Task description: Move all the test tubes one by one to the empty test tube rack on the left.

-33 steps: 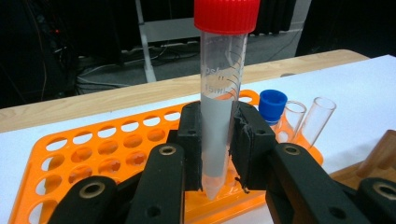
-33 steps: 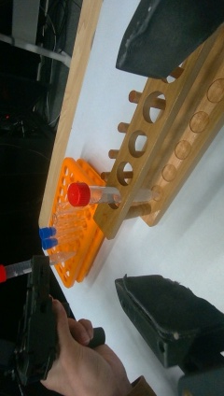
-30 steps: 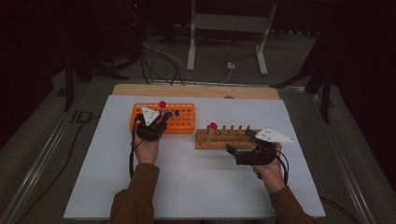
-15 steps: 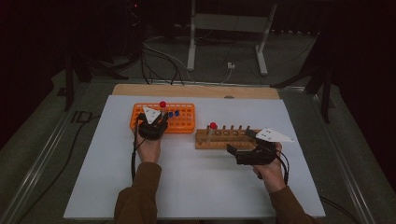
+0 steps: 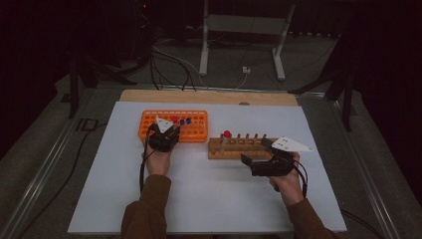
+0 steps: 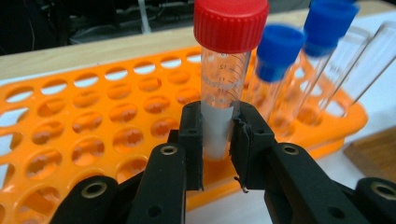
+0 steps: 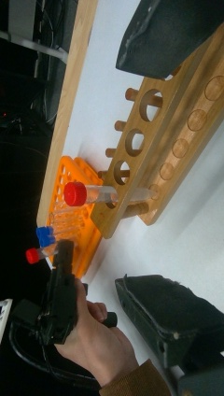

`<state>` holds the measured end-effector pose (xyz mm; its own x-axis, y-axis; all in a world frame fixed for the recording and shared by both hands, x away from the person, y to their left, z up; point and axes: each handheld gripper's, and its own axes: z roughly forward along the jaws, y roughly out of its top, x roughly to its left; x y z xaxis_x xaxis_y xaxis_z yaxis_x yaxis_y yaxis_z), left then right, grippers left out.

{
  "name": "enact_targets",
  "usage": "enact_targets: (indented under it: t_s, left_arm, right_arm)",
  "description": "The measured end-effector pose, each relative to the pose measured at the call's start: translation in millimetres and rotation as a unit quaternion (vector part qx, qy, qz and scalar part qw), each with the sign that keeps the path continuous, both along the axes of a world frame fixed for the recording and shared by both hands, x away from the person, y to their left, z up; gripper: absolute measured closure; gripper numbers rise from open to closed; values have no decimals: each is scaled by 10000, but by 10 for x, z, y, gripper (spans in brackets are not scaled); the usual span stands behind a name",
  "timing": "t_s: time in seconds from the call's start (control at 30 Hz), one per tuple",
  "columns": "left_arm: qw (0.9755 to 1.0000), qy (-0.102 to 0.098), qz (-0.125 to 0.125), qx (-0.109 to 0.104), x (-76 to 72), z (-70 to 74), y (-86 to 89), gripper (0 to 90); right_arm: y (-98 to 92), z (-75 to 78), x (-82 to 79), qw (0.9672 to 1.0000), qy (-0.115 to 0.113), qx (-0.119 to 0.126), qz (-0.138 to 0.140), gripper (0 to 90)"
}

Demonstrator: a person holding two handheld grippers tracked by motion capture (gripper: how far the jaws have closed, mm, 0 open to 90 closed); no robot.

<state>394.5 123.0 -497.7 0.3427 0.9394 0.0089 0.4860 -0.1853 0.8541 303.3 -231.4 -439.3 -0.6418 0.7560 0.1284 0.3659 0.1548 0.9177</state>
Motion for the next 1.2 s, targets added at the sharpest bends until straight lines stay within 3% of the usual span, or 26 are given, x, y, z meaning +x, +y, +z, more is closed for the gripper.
enact_targets:
  t_s: [0.3,0.53,0.63,0.73,0.97,1.13,1.2]
  left_arm:
    - [9999,140,-23,46,20,6,3,761]
    - [9995,195,49,-248,-20,-2,76,677]
    - [9994,169,68,-281,-60,-1,122,634]
    - [9992,105,52,-380,-114,33,173,574]
    - [9960,126,-190,-862,-283,146,291,352]
    - [9941,74,-105,-1076,-462,219,358,170]
    - [9933,18,-115,-1150,-543,236,379,143]
  right_arm:
    - [8,-7,-1,10000,10,-11,9,0]
    - [15,-16,4,10000,34,-2,22,0]
    - [18,-20,6,10000,36,-16,21,0]
    - [25,-21,8,10000,33,-21,10,0]
    - [69,-33,24,9999,69,-75,28,0]
    - [98,7,58,10000,41,-82,31,0]
    - [125,19,92,10000,46,-71,39,0]
